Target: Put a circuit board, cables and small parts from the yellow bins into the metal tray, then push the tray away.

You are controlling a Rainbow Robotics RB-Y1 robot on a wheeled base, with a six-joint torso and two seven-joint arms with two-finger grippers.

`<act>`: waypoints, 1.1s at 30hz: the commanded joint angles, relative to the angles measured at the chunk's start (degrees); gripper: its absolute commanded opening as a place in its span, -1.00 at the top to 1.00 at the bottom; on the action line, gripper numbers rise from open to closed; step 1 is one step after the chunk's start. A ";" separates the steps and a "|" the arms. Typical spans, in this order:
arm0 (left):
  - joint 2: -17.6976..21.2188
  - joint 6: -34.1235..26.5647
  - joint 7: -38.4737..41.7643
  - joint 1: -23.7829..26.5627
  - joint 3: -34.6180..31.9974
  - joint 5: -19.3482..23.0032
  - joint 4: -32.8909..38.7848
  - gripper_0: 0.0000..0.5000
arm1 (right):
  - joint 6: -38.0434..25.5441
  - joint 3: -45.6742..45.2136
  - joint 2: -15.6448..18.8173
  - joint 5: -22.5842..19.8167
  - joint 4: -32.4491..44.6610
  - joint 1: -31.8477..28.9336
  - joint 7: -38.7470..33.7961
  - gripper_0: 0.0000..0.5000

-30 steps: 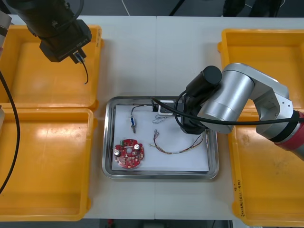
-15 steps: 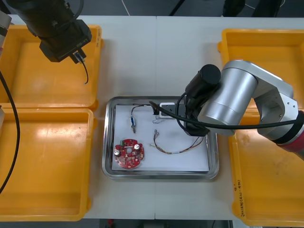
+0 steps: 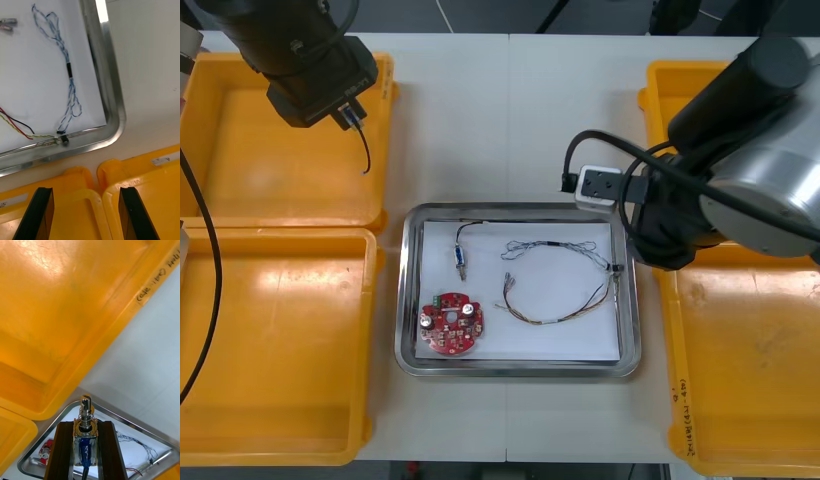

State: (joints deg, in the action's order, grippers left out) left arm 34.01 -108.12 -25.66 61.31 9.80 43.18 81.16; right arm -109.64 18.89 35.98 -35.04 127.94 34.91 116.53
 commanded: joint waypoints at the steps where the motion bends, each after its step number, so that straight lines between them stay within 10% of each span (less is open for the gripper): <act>1: 2.29 -0.51 1.31 1.88 0.74 1.38 3.92 0.99 | -0.36 -9.04 -0.74 -1.17 5.56 -3.62 0.19 -1.00; 11: 0.62 -0.43 1.40 1.53 4.17 3.23 9.63 1.00 | -0.36 -29.26 -0.48 -6.80 6.00 -11.18 -1.39 -1.00; 33: -5.71 6.17 3.07 -2.78 20.70 2.52 18.95 1.00 | -0.36 -45.96 -3.46 0.50 6.00 -23.57 -13.96 -1.00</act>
State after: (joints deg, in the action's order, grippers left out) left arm 30.56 -103.38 -25.66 59.60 28.43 46.04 98.24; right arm -109.83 -25.03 33.55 -35.00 132.29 13.52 106.32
